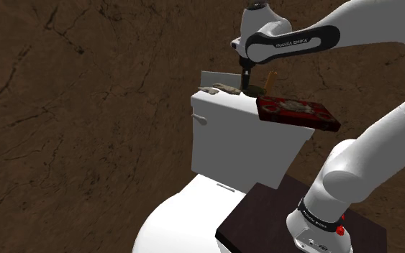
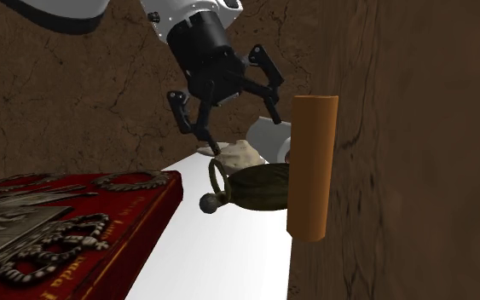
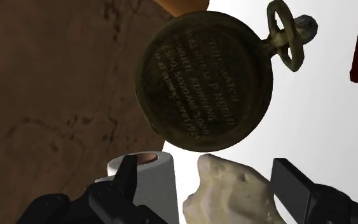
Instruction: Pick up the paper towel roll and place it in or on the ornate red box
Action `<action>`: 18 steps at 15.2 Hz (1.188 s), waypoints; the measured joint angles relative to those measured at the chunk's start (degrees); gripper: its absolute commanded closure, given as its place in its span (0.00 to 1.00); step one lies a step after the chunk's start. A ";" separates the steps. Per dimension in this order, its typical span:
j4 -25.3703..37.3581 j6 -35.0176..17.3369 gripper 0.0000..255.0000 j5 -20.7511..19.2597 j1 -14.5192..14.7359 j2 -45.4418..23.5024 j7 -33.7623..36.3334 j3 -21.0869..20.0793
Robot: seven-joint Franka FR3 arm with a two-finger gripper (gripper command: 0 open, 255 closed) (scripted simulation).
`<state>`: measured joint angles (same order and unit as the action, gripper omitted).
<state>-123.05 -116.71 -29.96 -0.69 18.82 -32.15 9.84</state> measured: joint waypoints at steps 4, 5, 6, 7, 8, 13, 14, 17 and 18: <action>4.31 -4.70 0.00 -3.38 -0.09 -5.47 -3.70 0.70; 4.42 -5.55 0.00 -3.71 -0.21 -6.02 -4.06 0.94; 4.42 -6.28 0.00 -3.93 -0.32 -6.55 -4.14 1.13; 4.23 -7.05 0.00 -4.11 -0.46 -6.96 -4.19 1.36; 3.86 -7.79 0.00 -4.30 -0.59 -7.24 -4.10 1.55; 3.51 -10.74 0.00 -4.75 -1.17 -8.96 -4.01 2.45; 3.60 -10.76 0.00 -4.75 -1.16 -9.07 -3.98 2.45; 3.46 -11.01 0.00 -4.82 -1.18 -9.02 -3.95 2.47; 3.42 -10.98 0.00 -4.82 -1.17 -8.97 -3.96 2.45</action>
<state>-119.62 -127.69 -34.78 -1.87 9.85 -36.11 12.29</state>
